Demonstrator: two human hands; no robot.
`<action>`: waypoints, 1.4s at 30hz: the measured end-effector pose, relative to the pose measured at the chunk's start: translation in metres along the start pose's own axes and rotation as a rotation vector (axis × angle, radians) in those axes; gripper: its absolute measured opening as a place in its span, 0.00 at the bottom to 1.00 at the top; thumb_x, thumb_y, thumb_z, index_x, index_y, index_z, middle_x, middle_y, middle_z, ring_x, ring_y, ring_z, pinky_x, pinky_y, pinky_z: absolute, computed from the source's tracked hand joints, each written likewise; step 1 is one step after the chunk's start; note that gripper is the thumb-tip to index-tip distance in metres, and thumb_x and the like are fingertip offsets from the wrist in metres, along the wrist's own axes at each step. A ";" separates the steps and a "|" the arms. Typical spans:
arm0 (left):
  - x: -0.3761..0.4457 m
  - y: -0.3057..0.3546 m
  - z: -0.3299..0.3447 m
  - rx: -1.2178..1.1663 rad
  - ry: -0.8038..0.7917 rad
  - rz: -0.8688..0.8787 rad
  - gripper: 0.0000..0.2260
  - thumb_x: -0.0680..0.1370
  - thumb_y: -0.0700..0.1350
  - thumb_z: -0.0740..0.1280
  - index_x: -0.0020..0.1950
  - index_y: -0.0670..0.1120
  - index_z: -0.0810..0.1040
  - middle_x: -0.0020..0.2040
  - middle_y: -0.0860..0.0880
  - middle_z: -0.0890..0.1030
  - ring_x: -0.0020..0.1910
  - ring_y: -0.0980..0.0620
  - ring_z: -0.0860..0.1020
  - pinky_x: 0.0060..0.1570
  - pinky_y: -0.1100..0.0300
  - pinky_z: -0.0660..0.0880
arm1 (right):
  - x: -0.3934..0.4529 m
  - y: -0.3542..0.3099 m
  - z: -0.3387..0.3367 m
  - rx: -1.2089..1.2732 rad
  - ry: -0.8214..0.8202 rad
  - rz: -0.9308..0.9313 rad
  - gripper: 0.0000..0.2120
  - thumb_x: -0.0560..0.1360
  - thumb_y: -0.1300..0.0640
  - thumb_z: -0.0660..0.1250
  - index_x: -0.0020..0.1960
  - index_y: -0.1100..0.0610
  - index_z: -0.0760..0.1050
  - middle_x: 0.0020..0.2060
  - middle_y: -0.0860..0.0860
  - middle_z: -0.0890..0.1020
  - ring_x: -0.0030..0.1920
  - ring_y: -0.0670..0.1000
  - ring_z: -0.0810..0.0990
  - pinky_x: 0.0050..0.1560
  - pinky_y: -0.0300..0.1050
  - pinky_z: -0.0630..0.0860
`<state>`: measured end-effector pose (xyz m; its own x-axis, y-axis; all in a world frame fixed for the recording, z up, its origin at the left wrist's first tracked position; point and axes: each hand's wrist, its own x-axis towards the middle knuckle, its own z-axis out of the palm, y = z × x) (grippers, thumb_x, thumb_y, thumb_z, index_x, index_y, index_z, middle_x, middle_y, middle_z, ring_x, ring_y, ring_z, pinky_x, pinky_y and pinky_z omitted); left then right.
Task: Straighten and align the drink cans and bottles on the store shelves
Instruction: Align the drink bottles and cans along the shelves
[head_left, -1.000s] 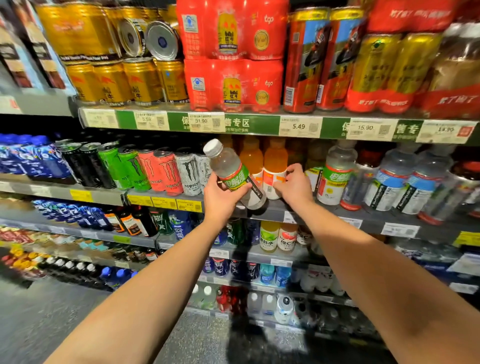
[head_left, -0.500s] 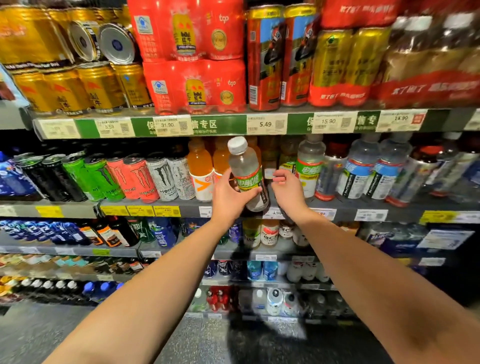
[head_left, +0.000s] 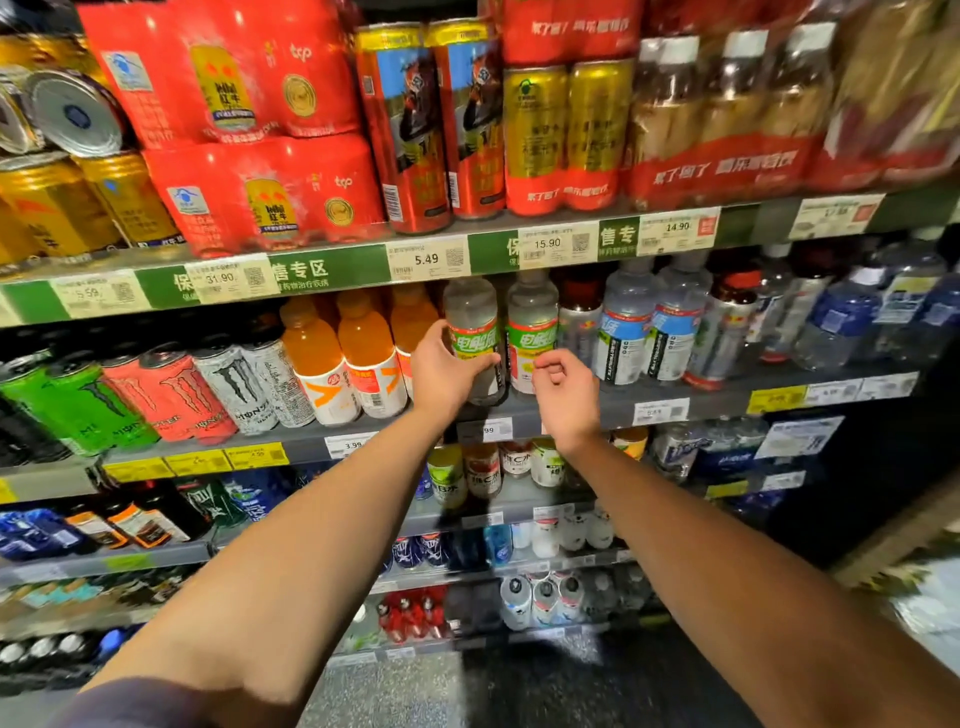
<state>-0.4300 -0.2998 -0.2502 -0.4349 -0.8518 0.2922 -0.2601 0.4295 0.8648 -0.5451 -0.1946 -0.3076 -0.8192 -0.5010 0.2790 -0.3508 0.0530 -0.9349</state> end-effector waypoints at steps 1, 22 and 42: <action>0.001 0.000 0.004 0.001 -0.011 -0.008 0.24 0.64 0.44 0.82 0.55 0.42 0.77 0.48 0.51 0.82 0.45 0.54 0.79 0.41 0.74 0.71 | 0.001 0.003 -0.002 -0.007 0.000 0.008 0.06 0.74 0.62 0.65 0.46 0.53 0.78 0.35 0.45 0.78 0.38 0.48 0.77 0.42 0.48 0.76; -0.008 -0.006 0.019 0.144 0.048 -0.026 0.30 0.70 0.46 0.78 0.67 0.45 0.69 0.60 0.45 0.76 0.61 0.46 0.75 0.60 0.53 0.73 | -0.014 -0.008 -0.036 -0.103 -0.070 0.165 0.07 0.72 0.61 0.62 0.47 0.52 0.77 0.35 0.45 0.76 0.37 0.45 0.73 0.40 0.42 0.69; -0.066 0.048 0.105 0.011 -0.085 0.106 0.21 0.73 0.48 0.75 0.63 0.44 0.77 0.55 0.48 0.80 0.51 0.55 0.77 0.49 0.68 0.71 | 0.013 -0.013 -0.097 -0.116 0.054 0.151 0.23 0.73 0.57 0.72 0.66 0.56 0.69 0.60 0.53 0.77 0.62 0.52 0.75 0.63 0.48 0.73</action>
<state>-0.5047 -0.1917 -0.2713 -0.5315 -0.7732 0.3458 -0.2184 0.5196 0.8260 -0.5953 -0.1179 -0.2706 -0.8887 -0.4327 0.1515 -0.2690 0.2246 -0.9366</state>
